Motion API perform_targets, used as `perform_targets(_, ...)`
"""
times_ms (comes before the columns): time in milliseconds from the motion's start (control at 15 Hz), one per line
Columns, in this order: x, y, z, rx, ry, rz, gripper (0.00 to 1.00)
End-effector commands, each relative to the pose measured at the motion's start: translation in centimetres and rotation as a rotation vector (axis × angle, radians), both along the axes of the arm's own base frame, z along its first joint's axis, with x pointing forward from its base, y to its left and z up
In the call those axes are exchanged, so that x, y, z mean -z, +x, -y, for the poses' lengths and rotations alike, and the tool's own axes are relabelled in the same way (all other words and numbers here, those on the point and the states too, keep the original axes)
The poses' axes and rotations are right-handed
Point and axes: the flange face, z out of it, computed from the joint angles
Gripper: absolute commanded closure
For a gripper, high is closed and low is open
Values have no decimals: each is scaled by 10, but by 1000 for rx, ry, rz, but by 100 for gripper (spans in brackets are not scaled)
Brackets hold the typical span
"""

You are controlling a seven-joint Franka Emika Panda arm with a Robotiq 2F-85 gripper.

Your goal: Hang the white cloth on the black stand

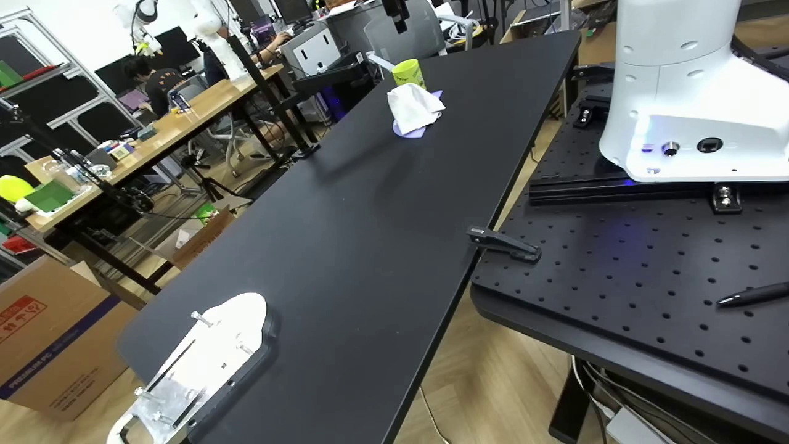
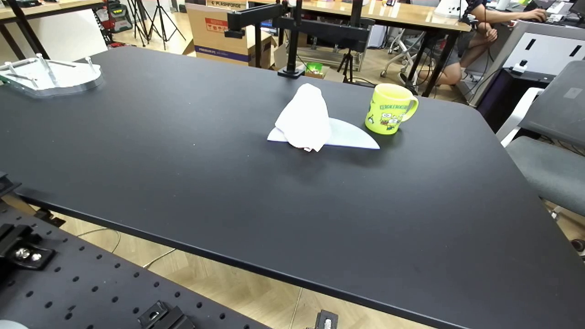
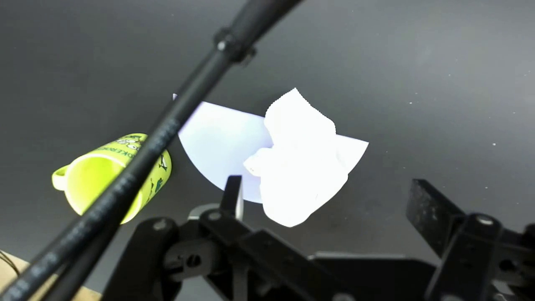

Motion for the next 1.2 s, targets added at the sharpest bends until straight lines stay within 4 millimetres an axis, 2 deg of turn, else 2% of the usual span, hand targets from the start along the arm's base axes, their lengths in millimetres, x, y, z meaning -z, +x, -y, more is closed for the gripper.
perform_targets(0,0,0,0,-2,3,-1,0)
perform_targets(333,0,0,0,-4,4,-1,0)
perform_targets(533,14,2,3,-31,-7,2,0)
perform_targets(1133,96,7,4,-112,1,7,0)
